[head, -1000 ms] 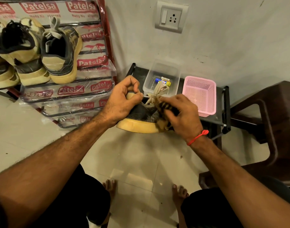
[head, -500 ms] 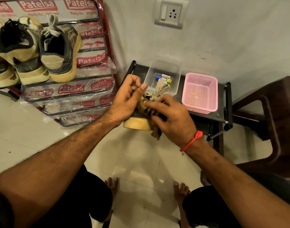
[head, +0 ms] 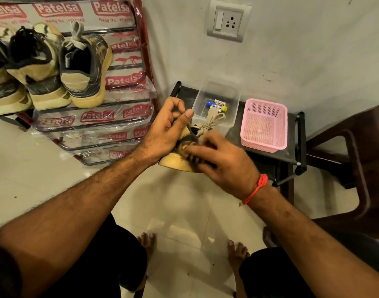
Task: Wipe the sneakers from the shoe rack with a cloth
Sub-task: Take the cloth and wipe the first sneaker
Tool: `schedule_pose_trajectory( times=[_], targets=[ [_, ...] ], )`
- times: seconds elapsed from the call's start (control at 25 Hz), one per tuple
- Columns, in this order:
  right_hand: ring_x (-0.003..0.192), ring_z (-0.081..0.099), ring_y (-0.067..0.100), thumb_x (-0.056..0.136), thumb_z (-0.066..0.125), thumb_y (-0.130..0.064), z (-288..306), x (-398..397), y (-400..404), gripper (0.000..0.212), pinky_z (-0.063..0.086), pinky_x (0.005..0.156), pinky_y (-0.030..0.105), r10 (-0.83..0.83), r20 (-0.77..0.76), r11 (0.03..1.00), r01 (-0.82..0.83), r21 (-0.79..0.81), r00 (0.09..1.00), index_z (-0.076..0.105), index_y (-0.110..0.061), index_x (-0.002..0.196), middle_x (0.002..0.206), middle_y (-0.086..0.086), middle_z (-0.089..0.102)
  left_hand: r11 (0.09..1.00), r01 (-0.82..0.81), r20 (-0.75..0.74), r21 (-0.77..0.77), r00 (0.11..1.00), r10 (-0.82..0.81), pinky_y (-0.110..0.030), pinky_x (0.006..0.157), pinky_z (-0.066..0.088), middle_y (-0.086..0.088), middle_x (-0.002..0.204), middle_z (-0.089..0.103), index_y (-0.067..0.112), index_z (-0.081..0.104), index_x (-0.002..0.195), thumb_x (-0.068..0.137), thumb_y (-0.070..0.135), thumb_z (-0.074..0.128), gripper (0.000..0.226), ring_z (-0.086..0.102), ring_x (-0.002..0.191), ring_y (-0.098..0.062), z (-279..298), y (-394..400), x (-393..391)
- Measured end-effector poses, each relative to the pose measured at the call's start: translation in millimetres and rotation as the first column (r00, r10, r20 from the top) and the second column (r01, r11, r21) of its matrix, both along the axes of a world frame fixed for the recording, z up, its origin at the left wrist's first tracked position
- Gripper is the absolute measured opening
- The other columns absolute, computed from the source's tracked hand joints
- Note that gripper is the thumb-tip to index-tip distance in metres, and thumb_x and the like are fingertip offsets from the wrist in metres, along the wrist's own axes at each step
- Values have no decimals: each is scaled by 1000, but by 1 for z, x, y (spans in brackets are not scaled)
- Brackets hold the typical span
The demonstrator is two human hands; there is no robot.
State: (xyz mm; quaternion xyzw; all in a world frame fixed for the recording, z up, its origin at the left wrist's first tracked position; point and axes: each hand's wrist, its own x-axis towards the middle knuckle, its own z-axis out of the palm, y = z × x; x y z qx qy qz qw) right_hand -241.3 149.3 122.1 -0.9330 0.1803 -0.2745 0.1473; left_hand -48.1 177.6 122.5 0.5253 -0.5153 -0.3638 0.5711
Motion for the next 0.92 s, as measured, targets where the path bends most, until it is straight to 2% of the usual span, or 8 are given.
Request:
schedule_pose_trajectory(
  times=[0.08, 0.24, 0.4, 0.56, 0.72, 0.76, 0.84, 0.92],
  targets=[
    [82, 59, 24, 90, 54, -27, -3, 1, 4, 36, 54, 55, 34, 56, -32, 997, -58, -42, 998, 68, -17, 122, 105, 12, 58, 1000, 30, 17, 8, 999, -30, -22, 53, 37, -10, 72, 51, 14, 43, 102, 105, 13, 50, 8, 42, 58, -16, -1, 1, -3],
    [88, 57, 25, 86, 55, -21, -1, -10, -30, 39, 56, 68, 47, -253, 85, 959, 239, 152, 964, 69, -13, 121, 102, 12, 56, 1000, 26, -6, 8, 1000, -26, -28, 47, 30, 7, 62, 49, 16, 44, 100, 102, 15, 57, 13, 35, 50, -17, -2, -2, 3],
    [89, 59, 23, 88, 60, -22, -5, -3, -1, 37, 56, 69, 38, 30, 41, 997, -33, 67, 999, 68, -15, 123, 104, 10, 57, 999, 2, -48, 38, 999, 0, -22, 52, 42, 8, 65, 53, 17, 45, 99, 90, 22, 72, 30, 46, 54, -9, 1, -2, 4],
    [86, 56, 21, 86, 63, -12, -8, -18, -45, 33, 55, 75, 45, -324, 42, 923, 306, 234, 945, 71, -16, 118, 97, 8, 59, 996, -82, -9, 23, 997, 83, -21, 57, 47, 9, 66, 59, 17, 44, 95, 91, 6, 71, 30, 52, 57, -5, -1, -5, 17],
    [88, 60, 25, 87, 58, -20, -6, -2, 5, 36, 53, 69, 34, 29, 39, 998, -31, 52, 999, 70, -15, 121, 102, 10, 59, 995, -98, -73, 5, 992, 98, -18, 55, 44, 13, 61, 55, 17, 41, 91, 90, -5, 60, 29, 47, 54, -1, -1, -6, 19],
    [88, 60, 24, 86, 58, -20, -5, -2, 0, 37, 54, 68, 35, 30, 31, 999, -32, 36, 999, 70, -14, 120, 102, 11, 59, 996, -84, -79, 1, 993, 84, -19, 55, 44, 13, 62, 52, 18, 42, 89, 88, -4, 59, 28, 46, 54, -3, 1, -6, 18],
    [87, 59, 22, 84, 62, -14, -3, -9, -31, 35, 55, 71, 41, -214, 109, 972, 201, 124, 971, 72, -13, 118, 98, 11, 59, 998, -59, -87, -4, 994, 58, -25, 56, 41, 7, 64, 48, 20, 42, 85, 83, 2, 61, 27, 42, 56, -9, 1, -6, 21],
    [85, 58, 22, 83, 64, -11, -2, -15, -38, 35, 55, 73, 45, -311, 120, 940, 286, 188, 943, 72, -13, 116, 96, 11, 59, 999, -47, -82, -6, 995, 47, -29, 58, 38, 3, 65, 44, 21, 41, 83, 81, 5, 62, 27, 37, 58, -13, -1, -3, 24]
  ],
)
